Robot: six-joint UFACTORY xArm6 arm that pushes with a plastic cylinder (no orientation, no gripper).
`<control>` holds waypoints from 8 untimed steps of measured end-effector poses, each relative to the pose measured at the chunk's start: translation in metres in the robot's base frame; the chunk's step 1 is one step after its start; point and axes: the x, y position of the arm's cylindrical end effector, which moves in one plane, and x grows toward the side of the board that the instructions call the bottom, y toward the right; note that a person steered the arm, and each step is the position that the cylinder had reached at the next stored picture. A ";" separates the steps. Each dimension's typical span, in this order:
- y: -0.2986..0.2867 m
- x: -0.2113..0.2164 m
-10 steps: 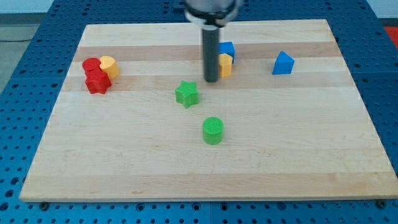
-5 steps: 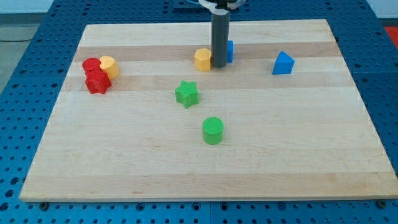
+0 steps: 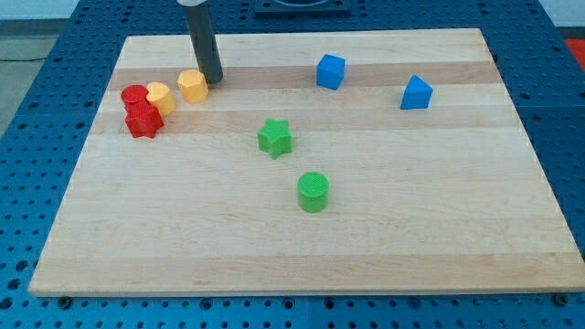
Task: Move the yellow hexagon to the right side of the yellow heart
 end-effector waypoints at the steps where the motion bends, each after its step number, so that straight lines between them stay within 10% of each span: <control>1: -0.021 -0.005; 8: 0.019 0.019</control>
